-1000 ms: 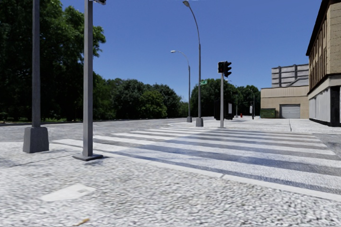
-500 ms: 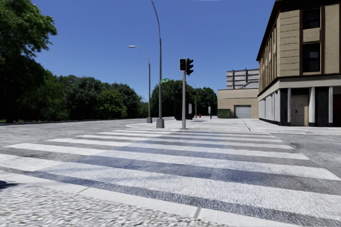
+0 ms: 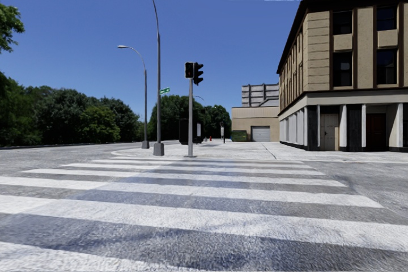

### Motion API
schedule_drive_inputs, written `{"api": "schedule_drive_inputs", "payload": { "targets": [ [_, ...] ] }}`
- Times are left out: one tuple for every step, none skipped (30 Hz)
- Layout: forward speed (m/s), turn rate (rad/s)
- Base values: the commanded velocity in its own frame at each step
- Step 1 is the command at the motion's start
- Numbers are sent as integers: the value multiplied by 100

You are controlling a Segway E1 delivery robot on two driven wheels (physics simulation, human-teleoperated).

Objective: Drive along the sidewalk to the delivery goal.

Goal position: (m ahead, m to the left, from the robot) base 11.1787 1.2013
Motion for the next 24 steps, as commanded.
{"api": "schedule_drive_inputs", "payload": {
  "targets": [
    [200, 0],
    [200, 0],
    [200, 0],
    [200, 0],
    [200, 0],
    [200, 0],
    [200, 0],
    [200, 0],
    [200, 0],
    [200, 0],
    [200, 0],
    [200, 0],
    [200, 0],
    [200, 0],
    [200, 0],
    [200, 0],
    [200, 0],
    [200, 0],
    [200, -1],
    [200, -5],
    [200, -5],
    [200, -7],
    [200, -7],
    [200, -7]
  ]
}}
